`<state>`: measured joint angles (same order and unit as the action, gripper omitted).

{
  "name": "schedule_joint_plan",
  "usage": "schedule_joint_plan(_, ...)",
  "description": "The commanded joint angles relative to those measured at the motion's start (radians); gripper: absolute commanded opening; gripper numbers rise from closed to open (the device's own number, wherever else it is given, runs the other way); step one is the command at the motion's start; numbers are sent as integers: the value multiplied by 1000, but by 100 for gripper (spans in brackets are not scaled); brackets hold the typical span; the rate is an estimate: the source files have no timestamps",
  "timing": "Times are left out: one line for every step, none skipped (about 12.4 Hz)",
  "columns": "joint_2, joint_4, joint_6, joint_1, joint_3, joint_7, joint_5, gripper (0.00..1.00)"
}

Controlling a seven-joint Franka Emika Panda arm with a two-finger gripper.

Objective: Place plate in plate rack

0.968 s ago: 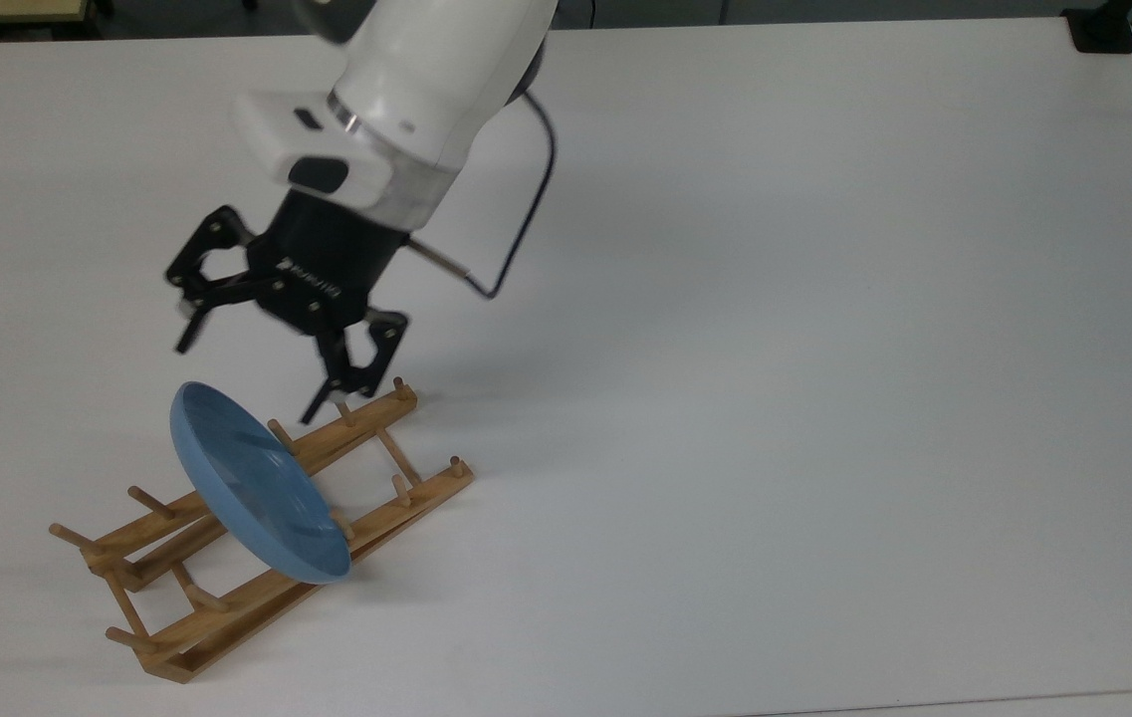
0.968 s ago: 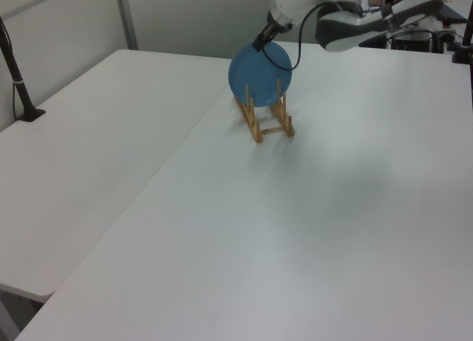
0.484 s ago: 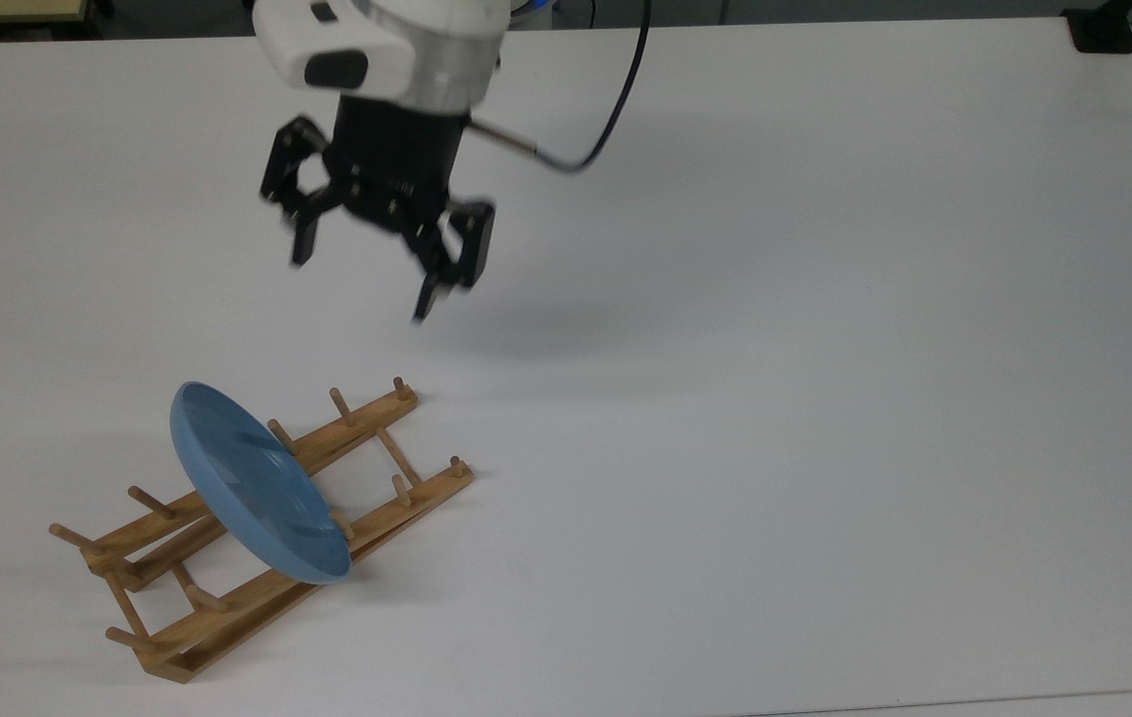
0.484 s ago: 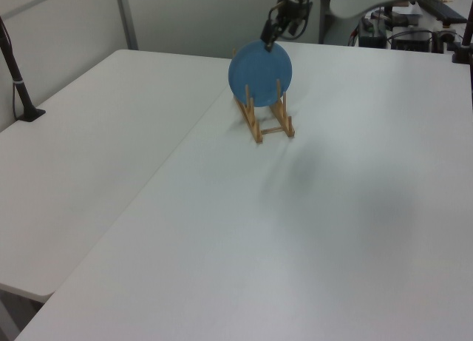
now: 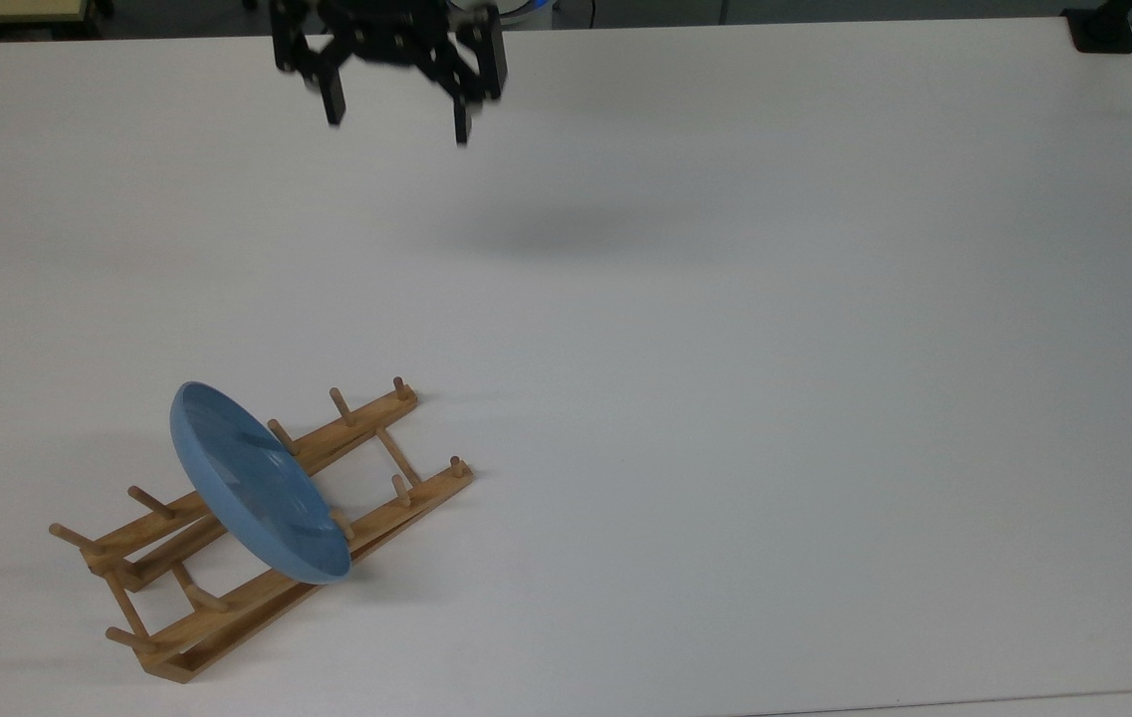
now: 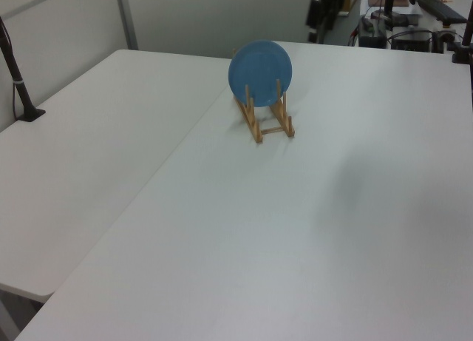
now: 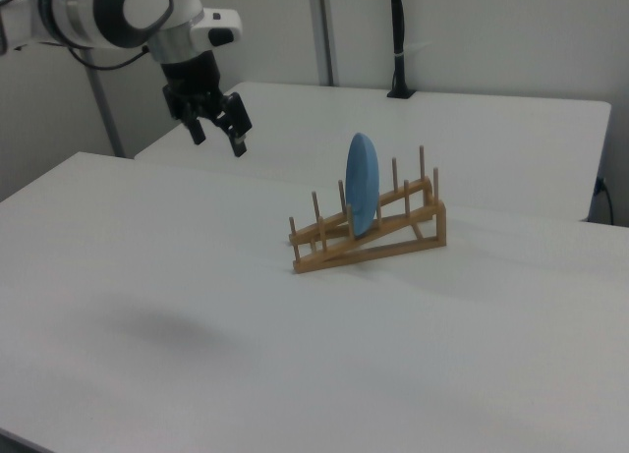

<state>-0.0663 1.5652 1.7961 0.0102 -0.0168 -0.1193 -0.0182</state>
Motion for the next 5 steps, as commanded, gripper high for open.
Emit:
schedule_joint_plan(152,191,-49,5,-9,41,32,100)
schedule_joint_plan(152,191,-70,4,-9,41,32,100)
schedule_joint_plan(151,190,-81,-6,-9,41,32,100)
schedule_joint_plan(151,188,-84,-9,-9,41,32,100)
schedule_joint_plan(149,187,-83,-9,-11,43,32,100)
